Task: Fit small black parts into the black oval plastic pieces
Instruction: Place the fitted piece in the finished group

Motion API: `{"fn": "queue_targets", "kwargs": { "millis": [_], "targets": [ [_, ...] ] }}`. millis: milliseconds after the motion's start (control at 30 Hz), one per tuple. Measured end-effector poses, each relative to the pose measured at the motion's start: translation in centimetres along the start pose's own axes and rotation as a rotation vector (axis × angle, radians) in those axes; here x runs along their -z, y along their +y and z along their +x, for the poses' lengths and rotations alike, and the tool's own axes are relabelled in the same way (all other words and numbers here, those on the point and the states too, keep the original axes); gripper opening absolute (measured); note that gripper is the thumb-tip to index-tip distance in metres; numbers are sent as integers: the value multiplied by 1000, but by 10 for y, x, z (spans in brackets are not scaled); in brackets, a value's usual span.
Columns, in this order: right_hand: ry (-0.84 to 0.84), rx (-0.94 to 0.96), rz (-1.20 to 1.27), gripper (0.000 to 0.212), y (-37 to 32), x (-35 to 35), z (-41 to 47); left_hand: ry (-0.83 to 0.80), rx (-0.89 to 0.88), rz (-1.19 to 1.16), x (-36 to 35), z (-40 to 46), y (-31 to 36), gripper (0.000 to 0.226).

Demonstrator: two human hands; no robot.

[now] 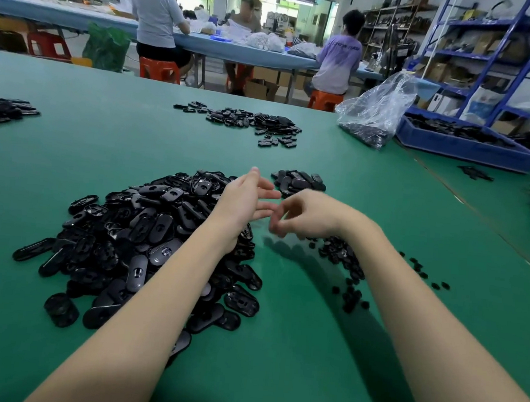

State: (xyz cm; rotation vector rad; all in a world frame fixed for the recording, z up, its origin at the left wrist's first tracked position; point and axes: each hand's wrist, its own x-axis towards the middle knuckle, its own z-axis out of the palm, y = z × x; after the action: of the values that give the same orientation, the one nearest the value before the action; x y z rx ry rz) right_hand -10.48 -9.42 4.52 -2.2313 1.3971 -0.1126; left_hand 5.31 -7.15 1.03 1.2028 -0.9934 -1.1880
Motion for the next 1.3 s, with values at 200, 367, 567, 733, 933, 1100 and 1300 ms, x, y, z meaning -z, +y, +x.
{"fn": "queue_targets", "kwargs": {
  "millis": [200,367,567,733,933,1100,1300],
  "targets": [
    [131,64,55,24,-11,-36,-16,28,-31,67,2,-3,5,47],
    [175,106,-44,36,-12,-50,-19,-90,-90,270,13,-8,13,38],
    [347,125,-31,19,-6,-52,-18,-131,-172,418,25,-11,20,35],
    [416,134,335,6,6,-42,-17,-164,-224,545,25,-12,17,29],
    [397,98,528,11,16,-23,-28,-215,-252,572,17,-16,12,14],
    [294,5,558,10,24,-6,-40,-261,-188,405,5,-22,4,10],
    [342,-174,212,7,39,9,-43,-217,-138,336,2,-21,-4,18]
  ]
}}
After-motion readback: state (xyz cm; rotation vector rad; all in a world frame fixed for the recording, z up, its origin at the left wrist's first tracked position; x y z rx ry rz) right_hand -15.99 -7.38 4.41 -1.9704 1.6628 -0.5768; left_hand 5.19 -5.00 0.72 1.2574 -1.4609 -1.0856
